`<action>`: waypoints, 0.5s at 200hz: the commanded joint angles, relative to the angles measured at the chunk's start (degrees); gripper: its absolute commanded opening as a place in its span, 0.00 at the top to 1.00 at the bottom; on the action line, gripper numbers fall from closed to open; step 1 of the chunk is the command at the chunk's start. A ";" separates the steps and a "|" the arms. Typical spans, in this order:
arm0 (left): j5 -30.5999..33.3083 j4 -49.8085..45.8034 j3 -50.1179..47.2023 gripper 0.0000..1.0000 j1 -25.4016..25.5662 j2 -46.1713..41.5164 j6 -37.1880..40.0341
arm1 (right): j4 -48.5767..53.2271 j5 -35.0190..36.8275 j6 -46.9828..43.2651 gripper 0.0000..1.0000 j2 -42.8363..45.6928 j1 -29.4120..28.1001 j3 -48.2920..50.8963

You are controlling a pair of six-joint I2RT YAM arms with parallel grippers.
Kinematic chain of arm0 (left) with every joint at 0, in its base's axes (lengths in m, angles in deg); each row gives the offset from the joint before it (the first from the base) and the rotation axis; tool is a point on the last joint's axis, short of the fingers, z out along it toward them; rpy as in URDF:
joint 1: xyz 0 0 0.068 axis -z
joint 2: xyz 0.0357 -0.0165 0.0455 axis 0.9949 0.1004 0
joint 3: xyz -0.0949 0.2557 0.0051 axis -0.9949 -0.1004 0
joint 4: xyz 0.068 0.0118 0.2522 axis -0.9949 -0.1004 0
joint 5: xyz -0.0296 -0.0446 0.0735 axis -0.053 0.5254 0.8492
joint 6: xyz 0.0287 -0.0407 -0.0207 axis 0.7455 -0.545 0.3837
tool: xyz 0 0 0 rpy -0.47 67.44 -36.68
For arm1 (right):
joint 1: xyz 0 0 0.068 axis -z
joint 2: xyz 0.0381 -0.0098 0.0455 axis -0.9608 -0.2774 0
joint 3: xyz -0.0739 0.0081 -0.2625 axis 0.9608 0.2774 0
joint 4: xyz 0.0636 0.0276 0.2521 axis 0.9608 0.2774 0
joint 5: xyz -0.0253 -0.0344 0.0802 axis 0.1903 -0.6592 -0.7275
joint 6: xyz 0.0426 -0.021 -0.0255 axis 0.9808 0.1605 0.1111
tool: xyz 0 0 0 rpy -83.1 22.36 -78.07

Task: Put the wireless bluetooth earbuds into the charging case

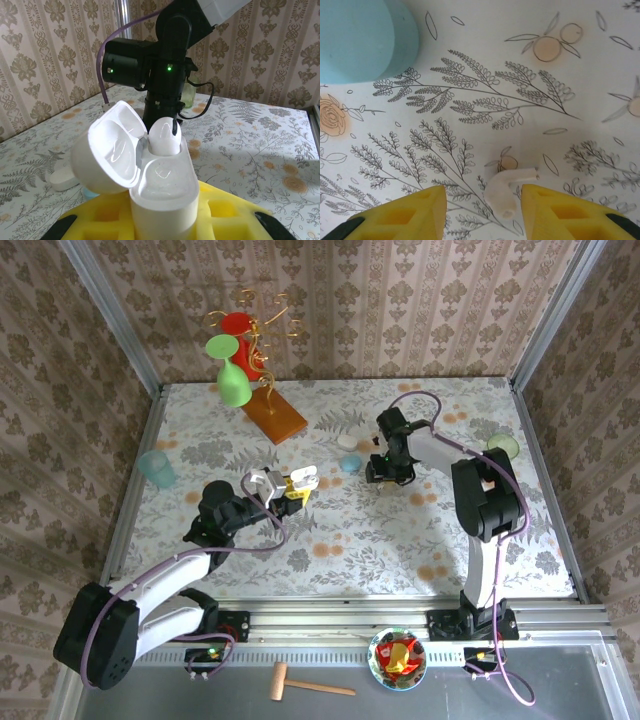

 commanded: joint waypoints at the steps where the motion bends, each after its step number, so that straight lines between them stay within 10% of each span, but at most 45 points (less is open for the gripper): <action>1: -0.78 2.47 -0.07 0.93 -0.33 0.29 -0.10 | 0.06 -1.21 -3.96 0.56 -2.31 -0.06 -2.05; 100: -1.07 3.03 0.32 0.93 -0.33 1.47 -0.48 | 1.82 -0.24 -3.62 0.60 -0.64 -0.42 1.42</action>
